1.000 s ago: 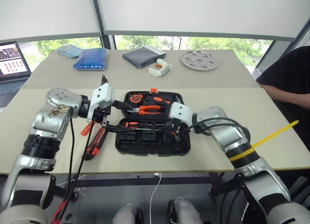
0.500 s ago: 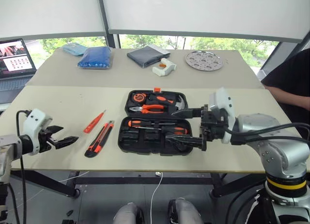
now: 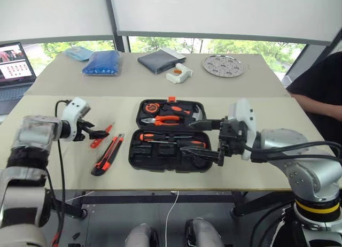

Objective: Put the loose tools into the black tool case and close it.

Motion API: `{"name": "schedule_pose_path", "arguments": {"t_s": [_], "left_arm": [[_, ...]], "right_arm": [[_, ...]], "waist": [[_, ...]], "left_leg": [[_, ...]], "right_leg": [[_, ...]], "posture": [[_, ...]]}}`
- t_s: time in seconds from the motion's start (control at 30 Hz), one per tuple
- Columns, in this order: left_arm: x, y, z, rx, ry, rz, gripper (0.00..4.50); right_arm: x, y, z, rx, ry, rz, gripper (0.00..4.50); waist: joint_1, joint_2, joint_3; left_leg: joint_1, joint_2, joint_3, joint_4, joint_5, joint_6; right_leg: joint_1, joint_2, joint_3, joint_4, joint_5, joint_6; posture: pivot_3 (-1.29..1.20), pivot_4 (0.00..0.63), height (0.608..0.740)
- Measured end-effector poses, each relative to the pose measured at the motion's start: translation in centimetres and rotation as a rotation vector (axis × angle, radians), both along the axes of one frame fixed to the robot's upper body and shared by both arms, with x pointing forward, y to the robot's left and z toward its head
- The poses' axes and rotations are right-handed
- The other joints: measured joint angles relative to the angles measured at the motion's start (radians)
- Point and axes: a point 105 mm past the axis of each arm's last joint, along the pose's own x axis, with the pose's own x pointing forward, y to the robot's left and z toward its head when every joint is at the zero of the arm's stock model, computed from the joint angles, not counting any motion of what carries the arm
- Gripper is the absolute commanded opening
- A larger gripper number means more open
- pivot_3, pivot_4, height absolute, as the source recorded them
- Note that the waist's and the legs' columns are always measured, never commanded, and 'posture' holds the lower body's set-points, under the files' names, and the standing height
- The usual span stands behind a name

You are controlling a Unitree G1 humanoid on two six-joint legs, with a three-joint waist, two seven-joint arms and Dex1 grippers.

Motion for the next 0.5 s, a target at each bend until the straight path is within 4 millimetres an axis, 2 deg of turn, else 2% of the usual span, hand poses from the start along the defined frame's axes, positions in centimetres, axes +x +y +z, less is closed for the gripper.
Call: {"name": "schedule_pose_path", "arguments": {"t_s": [0.03,0.2,0.37,0.4,0.47,0.5], "left_arm": [[0.3,0.1,0.1,0.018,-0.001,-0.001,3.86],[0.8,0.9,-0.3,0.086,0.001,0.003,2.05],[1.0,1.3,-0.2,0.088,-0.018,-0.012,0.43],[1.0,1.1,-0.1,0.089,-0.027,-0.036,0.41],[0.8,-0.6,1.2,0.04,-0.069,-0.195,0.41],[0.6,-2.2,2.6,0.013,-0.112,-0.32,0.41]], "right_arm": [[0.0,0.0,0.0,0.0,-0.004,-0.005,4.5],[-0.6,0.0,0.0,-0.002,-0.016,-0.012,4.5],[-0.9,-1.2,-0.6,-0.041,-0.005,-0.05,4.5],[-1.0,-1.5,-0.8,-0.05,0.002,-0.055,4.5],[-2.0,-2.0,-1.6,-0.08,0.044,-0.031,4.5],[-2.6,-1.9,-2.1,-0.089,0.073,-0.005,4.5]], "waist": [[-0.001,0.0,0.0],[0.001,0.0,0.0],[0.0,0.0,0.0],[0.001,0.0,0.0],[0.004,-0.003,0.001],[0.008,-0.005,0.002]], "left_leg": [[0.0,0.0,0.0,0.0,0.0,0.0],[0.001,0.0,0.0,0.0,0.0,0.0],[0.001,0.001,0.0,0.001,0.0,0.0],[0.001,0.001,0.0,0.001,0.0,0.0],[-0.001,0.001,-0.001,0.001,0.0,0.0],[-0.002,0.002,-0.002,0.002,0.0,0.0]], "right_leg": [[0.0,0.0,0.0,0.0,0.0,0.0],[0.0,-0.001,0.001,0.0,-0.001,0.001],[0.001,-0.001,0.002,0.001,-0.001,0.001],[0.0,-0.001,0.002,0.001,-0.001,0.001],[-0.001,-0.001,0.001,0.0,-0.001,0.0],[-0.001,-0.001,-0.001,0.0,0.002,-0.005]], "posture": [[0.0,0.15,0.718],[0.0,0.15,0.718],[0.0,0.15,0.718],[0.0,0.15,0.718],[0.0,0.15,0.718],[0.0,0.15,0.718]]}}
